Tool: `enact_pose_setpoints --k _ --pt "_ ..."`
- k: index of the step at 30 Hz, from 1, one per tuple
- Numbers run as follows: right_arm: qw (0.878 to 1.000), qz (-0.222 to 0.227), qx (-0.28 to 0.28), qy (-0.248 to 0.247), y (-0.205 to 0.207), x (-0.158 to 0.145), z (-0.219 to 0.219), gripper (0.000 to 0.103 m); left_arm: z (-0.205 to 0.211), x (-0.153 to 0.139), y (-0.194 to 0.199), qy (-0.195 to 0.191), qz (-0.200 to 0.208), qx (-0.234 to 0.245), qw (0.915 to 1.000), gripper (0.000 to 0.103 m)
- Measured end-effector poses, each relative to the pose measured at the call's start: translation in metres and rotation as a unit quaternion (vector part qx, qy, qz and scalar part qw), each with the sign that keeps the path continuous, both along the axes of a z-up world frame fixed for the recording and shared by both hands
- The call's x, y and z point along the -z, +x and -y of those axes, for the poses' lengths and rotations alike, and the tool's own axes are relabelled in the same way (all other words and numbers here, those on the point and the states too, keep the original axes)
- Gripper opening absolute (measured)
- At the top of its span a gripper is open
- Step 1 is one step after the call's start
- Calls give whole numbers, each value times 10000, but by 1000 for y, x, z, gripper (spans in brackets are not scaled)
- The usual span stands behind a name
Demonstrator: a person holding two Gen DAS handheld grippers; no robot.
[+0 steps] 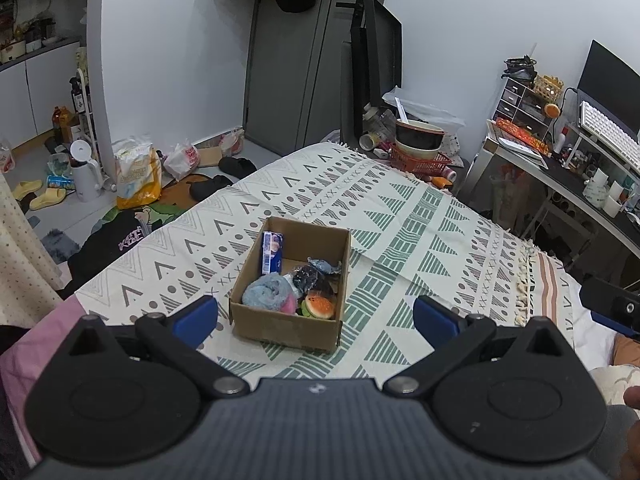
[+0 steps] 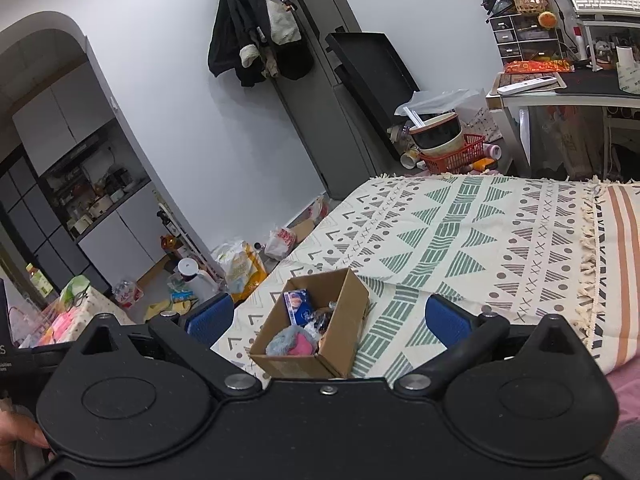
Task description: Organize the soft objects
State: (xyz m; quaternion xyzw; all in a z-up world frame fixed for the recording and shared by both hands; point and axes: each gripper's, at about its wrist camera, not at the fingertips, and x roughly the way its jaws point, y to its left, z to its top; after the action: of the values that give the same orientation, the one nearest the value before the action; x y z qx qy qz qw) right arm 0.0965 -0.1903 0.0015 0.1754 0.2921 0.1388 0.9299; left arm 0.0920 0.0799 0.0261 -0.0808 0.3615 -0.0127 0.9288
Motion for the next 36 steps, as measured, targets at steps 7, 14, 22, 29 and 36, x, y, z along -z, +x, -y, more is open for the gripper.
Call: enact_pose_setpoints --k 7,14,22,29,36 --pt "9999 -40 -103 -69 -18 2 5 103 10 1 -18 173 39 -55 9998 103" --pt "9992 61 -252 -309 -36 2 3 103 18 -1 -41 322 161 -99 9993 103" --pt "9970 143 -456 -606 -57 6 0 103 31 2 -62 405 225 -126 9988 103" --pt "9954 212 -584 -729 -70 6 0 103 42 5 -75 502 261 -123 9983 103" --pt "9958 244 -556 -680 -75 7 7 103 50 8 -86 611 327 -90 9976 103"
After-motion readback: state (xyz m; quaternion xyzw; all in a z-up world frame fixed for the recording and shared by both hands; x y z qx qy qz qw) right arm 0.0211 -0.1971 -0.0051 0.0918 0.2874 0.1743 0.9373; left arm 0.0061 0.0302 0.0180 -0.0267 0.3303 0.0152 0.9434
